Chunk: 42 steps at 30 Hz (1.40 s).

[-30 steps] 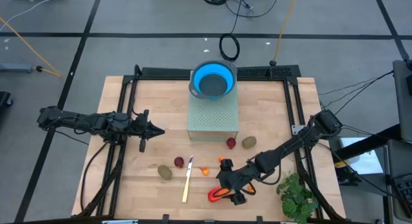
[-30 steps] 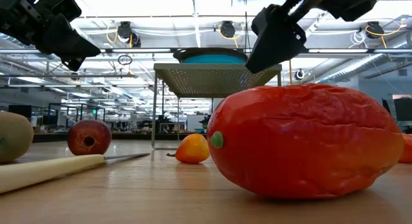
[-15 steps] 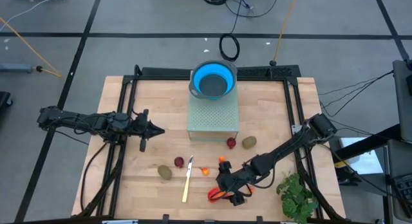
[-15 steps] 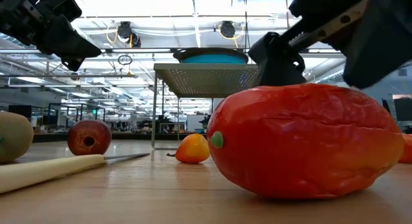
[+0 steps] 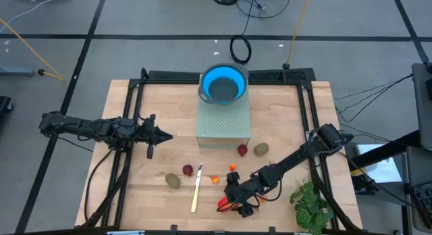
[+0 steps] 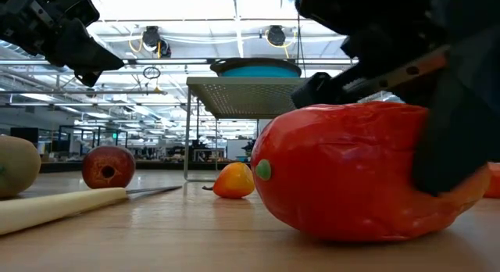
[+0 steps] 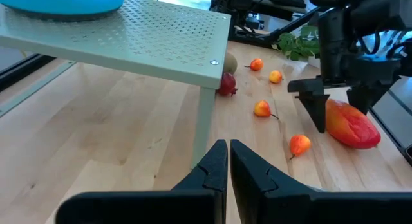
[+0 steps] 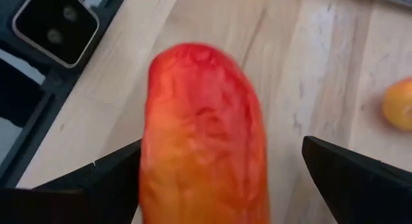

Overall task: Pick & Place Fruit
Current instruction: Put the mango into the blue strainer bowl on the shelf

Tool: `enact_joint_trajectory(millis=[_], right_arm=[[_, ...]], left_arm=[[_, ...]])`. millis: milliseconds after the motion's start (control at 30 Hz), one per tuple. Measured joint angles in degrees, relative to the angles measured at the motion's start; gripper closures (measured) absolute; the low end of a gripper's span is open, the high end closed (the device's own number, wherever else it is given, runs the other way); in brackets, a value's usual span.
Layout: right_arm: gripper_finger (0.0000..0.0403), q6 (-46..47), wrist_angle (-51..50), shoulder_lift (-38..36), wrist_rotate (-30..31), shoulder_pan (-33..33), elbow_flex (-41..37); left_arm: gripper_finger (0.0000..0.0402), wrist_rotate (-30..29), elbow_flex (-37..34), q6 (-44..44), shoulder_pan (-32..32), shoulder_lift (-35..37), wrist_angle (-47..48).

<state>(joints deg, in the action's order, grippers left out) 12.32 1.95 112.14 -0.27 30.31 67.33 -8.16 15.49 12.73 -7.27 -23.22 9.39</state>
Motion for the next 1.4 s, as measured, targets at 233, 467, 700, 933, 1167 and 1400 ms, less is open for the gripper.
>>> enact_joint_trajectory(millis=[233, 467, 700, 933, 1167, 1400], right_arm=[[0.0014, 0.3, -0.3, 0.3, 0.0, 0.0, 0.0], [0.0014, 0.7, -1.8, 0.9, -0.2, 0.0, 0.0], [0.0046, 1.6, -0.7, 1.9, -0.4, 0.0, 0.0], [0.0099, 1.9, -0.7, 2.0, -0.3, 0.0, 0.0], [0.0150, 1.8, -0.7, 1.1, -1.6, 0.0, 0.0], [0.0177, 1.9, -0.8, -3.8, -1.5, -0.3, -0.1]], left_arm=[[0.0385, 0.0, 0.0, 0.0, 0.0, 0.0, -0.1], [0.0385, 0.0, 0.0, 0.1, 0.0, 0.0, -0.1], [0.0385, 0.0, 0.0, 0.2, 0.0, 0.0, -0.1], [0.0385, 0.0, 0.0, 0.2, 0.0, 0.0, -0.1], [0.0385, 0.0, 0.0, 0.2, 0.0, 0.0, -0.1], [0.0385, 0.0, 0.0, 0.0, 0.0, 0.0, -0.2]])
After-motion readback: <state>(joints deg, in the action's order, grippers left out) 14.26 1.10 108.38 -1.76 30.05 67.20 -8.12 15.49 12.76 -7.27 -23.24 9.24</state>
